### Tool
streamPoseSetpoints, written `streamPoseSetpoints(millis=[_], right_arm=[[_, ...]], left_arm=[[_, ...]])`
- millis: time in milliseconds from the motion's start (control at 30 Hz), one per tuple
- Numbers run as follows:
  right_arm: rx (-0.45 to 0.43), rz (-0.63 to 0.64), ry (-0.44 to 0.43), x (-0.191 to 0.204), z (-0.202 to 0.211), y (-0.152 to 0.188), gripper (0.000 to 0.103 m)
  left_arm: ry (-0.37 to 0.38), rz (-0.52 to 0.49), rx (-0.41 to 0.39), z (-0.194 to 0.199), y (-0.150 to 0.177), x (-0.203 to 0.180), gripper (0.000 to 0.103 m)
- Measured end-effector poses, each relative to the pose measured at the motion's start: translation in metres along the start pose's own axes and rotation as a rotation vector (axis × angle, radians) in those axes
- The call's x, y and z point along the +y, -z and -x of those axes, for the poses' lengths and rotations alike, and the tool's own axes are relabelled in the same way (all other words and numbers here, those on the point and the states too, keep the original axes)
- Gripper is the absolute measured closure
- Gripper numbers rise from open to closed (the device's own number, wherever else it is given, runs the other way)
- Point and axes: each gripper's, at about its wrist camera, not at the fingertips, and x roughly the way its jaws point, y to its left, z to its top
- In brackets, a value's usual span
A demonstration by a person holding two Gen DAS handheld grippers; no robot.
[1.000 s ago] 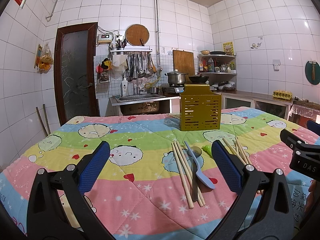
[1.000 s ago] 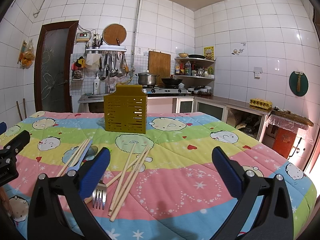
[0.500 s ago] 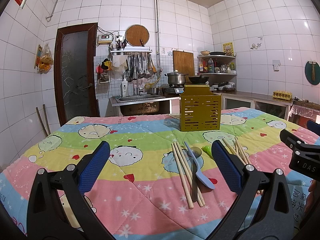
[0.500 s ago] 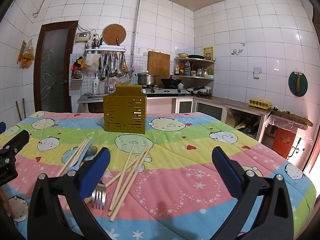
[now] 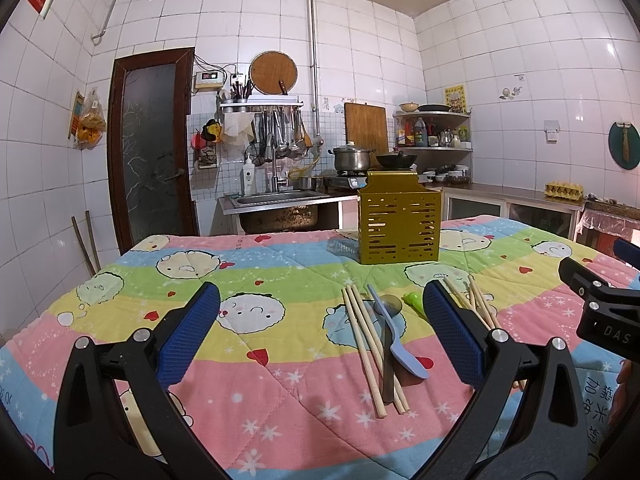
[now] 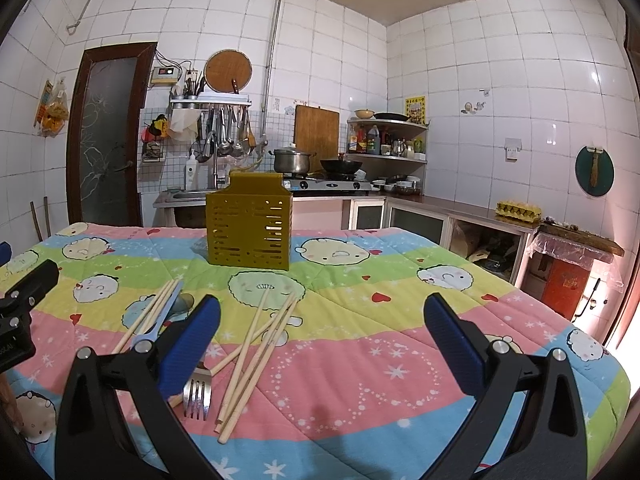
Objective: Organize utensils
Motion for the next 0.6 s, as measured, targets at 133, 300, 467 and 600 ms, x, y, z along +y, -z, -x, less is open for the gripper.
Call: streamPoseSetpoints(millis=[133,300,467,600], right_arm=[[-0.011,0.002,-0.002,-0.0002,0.0029,-0.0007,0.004],[-0.023,-0.004,-0.011,0.0009,0.0063,0.0016,0.004],[-0.024,0.001,-0.025,0.0031,0.0061,0.0022,0.004],[-0.027,0.015,-0.041,0.0065,0.0065,0.0028,0.004]], left_arm=[[0.003,0.001,-0.007,0.0010,0.0007,0.0002,0.005],[0.016,0.010,0.005,-0.0021,0.0017,0.0030,0.005],[0.008,0.014,0.010,-0.0036,0.0024,0.0047,0.005],[0.010,0.022,0.022,-0.0059,0.0033,0.0073,0.005]])
